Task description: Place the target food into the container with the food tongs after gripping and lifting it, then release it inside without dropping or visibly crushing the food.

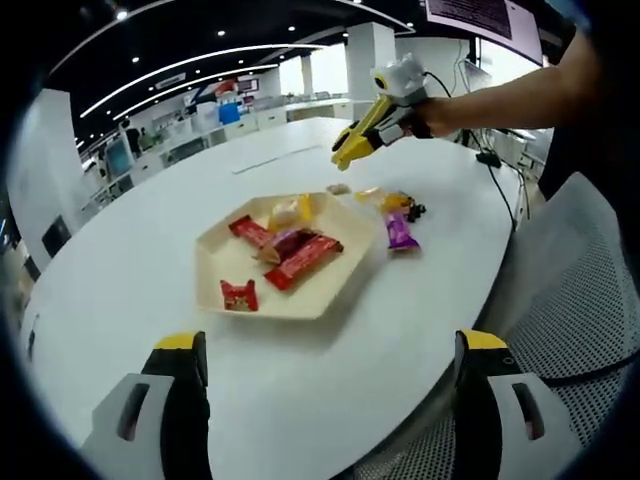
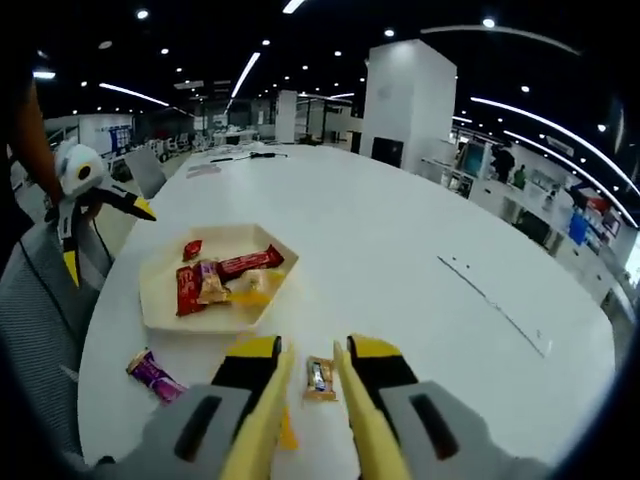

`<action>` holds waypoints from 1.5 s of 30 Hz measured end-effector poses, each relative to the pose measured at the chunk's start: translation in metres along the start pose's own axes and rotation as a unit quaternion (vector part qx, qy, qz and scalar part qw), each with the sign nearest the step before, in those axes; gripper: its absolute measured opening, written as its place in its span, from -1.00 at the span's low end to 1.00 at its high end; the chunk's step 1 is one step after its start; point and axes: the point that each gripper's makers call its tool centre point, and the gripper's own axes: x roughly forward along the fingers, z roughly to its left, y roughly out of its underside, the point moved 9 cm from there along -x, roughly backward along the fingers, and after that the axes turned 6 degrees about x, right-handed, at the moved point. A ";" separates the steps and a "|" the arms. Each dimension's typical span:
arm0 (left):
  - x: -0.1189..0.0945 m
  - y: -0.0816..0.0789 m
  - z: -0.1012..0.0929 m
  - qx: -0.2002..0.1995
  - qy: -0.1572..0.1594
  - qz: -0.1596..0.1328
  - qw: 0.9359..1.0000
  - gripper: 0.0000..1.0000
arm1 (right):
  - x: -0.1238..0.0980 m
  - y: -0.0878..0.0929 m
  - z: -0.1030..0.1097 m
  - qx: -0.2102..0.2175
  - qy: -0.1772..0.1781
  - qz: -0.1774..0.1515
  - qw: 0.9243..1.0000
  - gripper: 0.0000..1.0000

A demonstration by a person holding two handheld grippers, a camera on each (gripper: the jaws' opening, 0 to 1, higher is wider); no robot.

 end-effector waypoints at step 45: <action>0.001 0.003 0.003 -0.008 -0.001 0.009 1.000 0.99 | 0.014 0.008 -0.009 0.056 0.026 0.042 0.997 -0.58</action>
